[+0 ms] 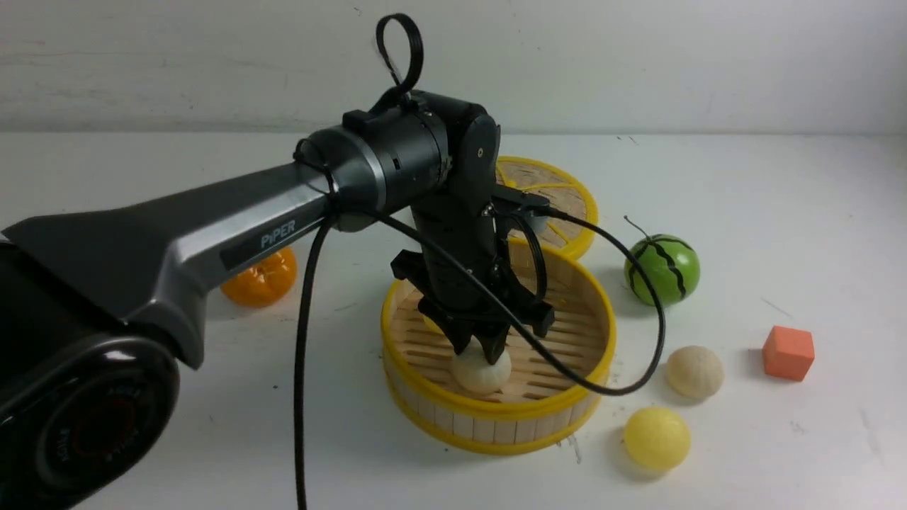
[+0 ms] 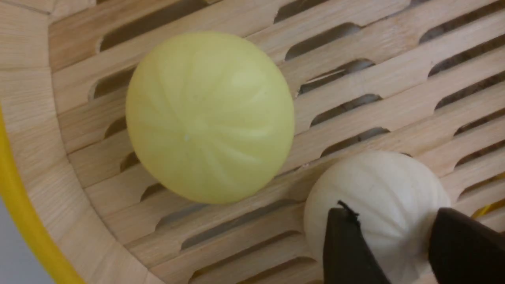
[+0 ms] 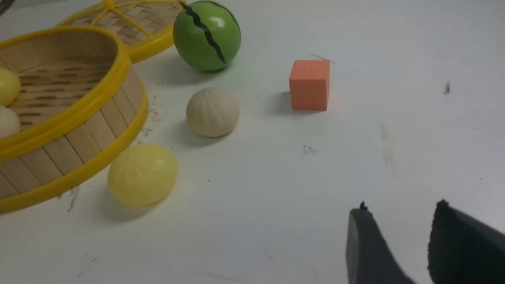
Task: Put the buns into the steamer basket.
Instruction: Use the left arm to put the steamed stuffed bun into the steamer, then use the right arm to grab a steamed stuffed bun
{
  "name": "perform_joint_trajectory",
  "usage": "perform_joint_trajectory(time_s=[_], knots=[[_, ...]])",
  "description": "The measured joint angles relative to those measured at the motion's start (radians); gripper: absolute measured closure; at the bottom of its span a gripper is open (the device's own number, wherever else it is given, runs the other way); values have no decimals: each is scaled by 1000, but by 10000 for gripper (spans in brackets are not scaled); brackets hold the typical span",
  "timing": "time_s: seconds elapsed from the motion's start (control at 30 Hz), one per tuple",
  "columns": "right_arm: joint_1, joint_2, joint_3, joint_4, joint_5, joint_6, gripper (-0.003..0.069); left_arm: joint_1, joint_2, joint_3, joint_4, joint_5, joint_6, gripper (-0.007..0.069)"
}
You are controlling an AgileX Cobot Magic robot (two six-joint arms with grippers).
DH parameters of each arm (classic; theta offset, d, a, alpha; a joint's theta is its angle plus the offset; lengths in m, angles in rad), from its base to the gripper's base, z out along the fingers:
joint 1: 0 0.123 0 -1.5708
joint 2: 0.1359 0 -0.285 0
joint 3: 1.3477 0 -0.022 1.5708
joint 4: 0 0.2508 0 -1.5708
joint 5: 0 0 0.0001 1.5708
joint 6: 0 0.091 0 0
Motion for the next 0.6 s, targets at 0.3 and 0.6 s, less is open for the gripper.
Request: perform_joint_trajectory(time_s=[0.3, 0.6], knots=[[0, 0, 0, 0, 0, 0, 418, -9, -274, -1, 17, 96, -59, 493], [0, 0, 0, 0, 0, -1, 418, -10, -780, 362, 12, -90, -69, 638]])
